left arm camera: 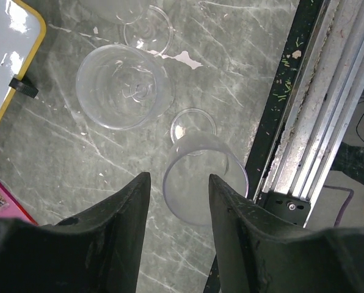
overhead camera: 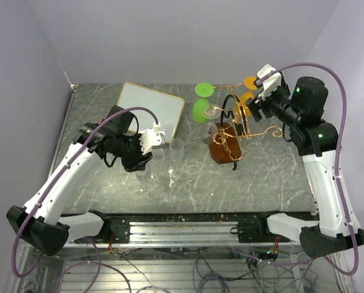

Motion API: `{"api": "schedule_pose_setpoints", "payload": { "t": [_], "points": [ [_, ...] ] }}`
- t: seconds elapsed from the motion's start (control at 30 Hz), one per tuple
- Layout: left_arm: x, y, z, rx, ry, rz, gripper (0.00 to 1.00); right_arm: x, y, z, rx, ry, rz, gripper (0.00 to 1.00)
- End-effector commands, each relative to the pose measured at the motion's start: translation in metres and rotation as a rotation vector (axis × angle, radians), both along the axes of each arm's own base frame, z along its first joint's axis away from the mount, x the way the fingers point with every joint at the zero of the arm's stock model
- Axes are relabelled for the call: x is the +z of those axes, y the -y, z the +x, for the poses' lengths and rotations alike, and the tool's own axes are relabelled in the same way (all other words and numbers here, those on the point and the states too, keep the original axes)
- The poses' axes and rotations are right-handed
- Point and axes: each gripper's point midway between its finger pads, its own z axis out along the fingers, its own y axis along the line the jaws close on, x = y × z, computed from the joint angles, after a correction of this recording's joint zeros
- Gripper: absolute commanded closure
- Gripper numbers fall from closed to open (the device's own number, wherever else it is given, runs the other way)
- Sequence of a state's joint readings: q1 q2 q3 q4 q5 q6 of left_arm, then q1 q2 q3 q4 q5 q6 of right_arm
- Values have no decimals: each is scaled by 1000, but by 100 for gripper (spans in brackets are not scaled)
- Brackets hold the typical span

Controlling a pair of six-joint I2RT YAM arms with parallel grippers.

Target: Place the wine glass upside down on the wine glass rack

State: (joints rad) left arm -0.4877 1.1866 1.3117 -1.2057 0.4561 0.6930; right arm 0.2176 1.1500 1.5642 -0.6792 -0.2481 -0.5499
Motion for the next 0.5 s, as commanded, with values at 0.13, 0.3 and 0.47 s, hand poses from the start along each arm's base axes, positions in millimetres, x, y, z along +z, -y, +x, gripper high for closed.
{"api": "schedule_pose_setpoints", "payload": {
  "t": [0.13, 0.3, 0.47],
  "points": [
    [-10, 1, 1, -5, -1, 58, 52, 3, 1, -3, 3, 16, 12, 26],
    [-11, 0, -2, -12, -6, 79, 58, 0, 2, -1, 1, 11, 6, 26],
    [-17, 0, -6, -26, -22, 98, 65, -2, 1, 0, 4, 7, 2, 26]
  ]
}}
